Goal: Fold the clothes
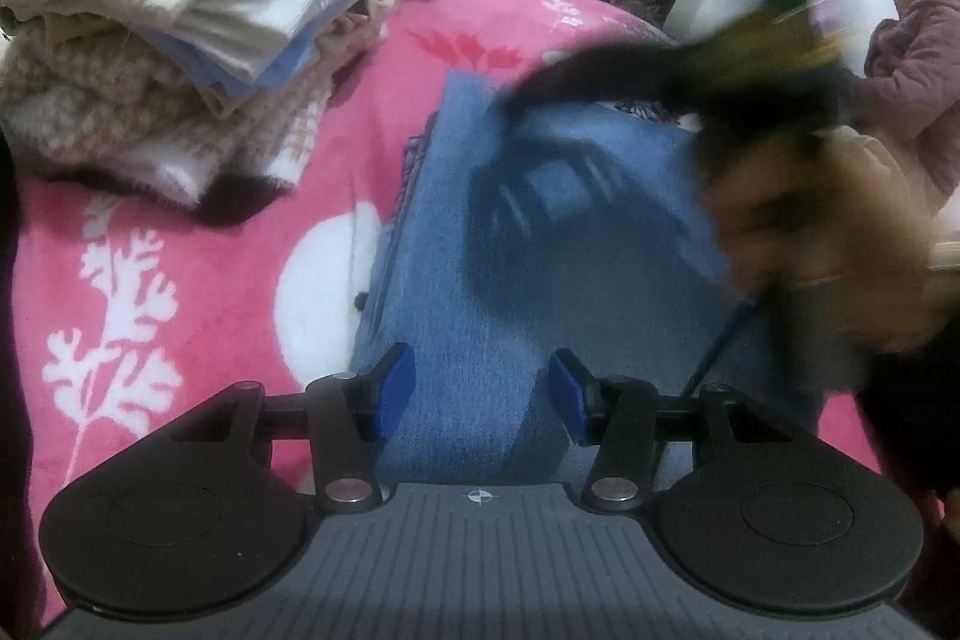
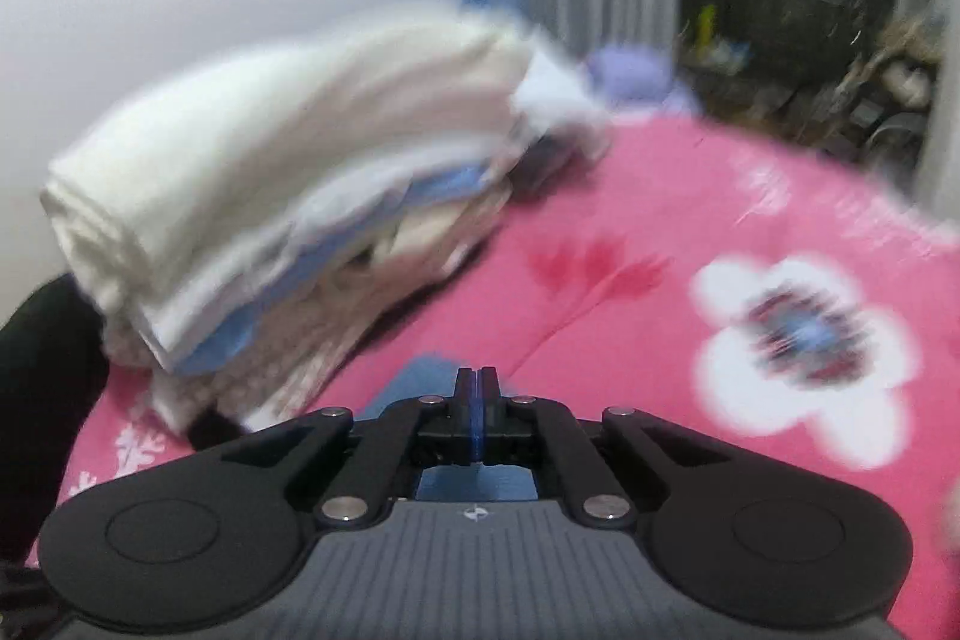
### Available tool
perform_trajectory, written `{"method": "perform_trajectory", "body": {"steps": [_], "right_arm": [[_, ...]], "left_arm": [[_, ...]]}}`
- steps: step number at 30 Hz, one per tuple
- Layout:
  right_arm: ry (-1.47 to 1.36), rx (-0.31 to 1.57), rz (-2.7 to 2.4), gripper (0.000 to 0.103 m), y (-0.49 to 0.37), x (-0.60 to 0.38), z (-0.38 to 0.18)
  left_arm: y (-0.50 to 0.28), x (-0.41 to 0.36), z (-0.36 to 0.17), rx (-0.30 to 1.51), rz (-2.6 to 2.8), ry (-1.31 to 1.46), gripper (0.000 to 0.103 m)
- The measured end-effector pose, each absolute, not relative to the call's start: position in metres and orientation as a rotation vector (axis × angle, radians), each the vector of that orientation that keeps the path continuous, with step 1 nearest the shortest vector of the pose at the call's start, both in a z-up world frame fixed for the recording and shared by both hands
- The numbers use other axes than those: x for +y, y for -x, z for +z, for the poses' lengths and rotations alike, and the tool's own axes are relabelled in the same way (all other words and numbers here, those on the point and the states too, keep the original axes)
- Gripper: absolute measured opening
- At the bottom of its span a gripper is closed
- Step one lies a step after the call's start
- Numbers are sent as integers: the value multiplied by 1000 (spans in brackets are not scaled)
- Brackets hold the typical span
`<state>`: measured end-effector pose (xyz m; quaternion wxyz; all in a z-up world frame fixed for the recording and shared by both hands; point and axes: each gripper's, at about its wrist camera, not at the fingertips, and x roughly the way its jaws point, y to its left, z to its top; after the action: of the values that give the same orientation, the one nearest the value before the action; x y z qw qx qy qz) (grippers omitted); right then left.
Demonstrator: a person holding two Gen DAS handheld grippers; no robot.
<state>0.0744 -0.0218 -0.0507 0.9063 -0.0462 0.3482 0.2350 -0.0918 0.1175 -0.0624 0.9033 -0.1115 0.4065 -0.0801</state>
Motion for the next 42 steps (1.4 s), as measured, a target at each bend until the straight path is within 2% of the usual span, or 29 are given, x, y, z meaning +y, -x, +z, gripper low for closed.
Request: {"method": "perform_trajectory", "body": {"steps": [1,3,7,13,15,18,20,23,26,30,34,37,40,42], "right_arm": [[93,775,488,0,-86,-16,-74],[55,768,491,0,-94,-19,-87],[-15,747,518,0,-92,-23,-66],[44,773,544,0,-106,-1,-99],[30,799,527,0,-108,-3,-77],[-25,720,479,0,-87,-42,-34],[-29,709,388,1,-79,-73,-24],[-18,816,278,0,-91,-102,-59],[-71,844,298,0,-106,-113,-91],[-92,797,312,0,-82,-125,-37],[-70,758,361,0,-18,-148,3],[-66,852,411,0,16,-148,-18],[37,987,363,0,23,-139,-85],[22,963,343,0,25,-144,-82]], "left_arm": [[92,119,-62,841,-165,235,50],[91,121,-62,844,-163,245,50],[91,123,-64,852,-165,267,50],[95,122,-63,845,-166,257,51],[97,121,-62,842,-166,251,51],[97,119,-62,841,-162,238,51],[97,119,-62,842,-162,238,51],[97,119,-62,829,-175,233,51],[97,115,-63,830,-169,199,51],[96,117,-64,838,-168,218,52],[96,116,-64,837,-168,206,52],[97,115,-64,831,-166,191,52],[98,112,-65,815,-181,160,53],[102,110,-60,796,-183,130,53]]}}
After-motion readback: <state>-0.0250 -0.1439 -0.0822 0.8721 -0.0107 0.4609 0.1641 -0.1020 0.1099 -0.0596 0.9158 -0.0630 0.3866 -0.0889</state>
